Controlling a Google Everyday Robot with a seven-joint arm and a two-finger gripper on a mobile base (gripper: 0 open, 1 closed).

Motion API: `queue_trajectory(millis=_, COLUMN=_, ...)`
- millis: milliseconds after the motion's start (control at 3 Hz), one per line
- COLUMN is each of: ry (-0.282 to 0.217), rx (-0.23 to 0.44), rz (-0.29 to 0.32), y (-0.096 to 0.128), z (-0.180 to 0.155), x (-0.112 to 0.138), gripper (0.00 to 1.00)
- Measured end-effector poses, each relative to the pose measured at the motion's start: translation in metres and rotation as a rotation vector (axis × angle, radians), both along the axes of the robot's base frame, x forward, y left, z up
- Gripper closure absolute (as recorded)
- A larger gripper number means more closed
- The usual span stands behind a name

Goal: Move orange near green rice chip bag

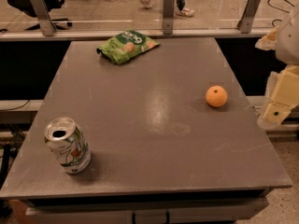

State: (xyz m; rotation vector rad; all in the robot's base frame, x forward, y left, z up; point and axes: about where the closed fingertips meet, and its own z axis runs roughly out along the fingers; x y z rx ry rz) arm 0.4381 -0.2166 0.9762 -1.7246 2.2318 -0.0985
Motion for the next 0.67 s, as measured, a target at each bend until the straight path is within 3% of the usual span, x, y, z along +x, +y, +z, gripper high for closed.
queue_trajectory(millis=667, ry=-0.023, rx=0.019, rz=-0.006, y=-0.002, z=-0.005, x=0.012, gripper=0.0)
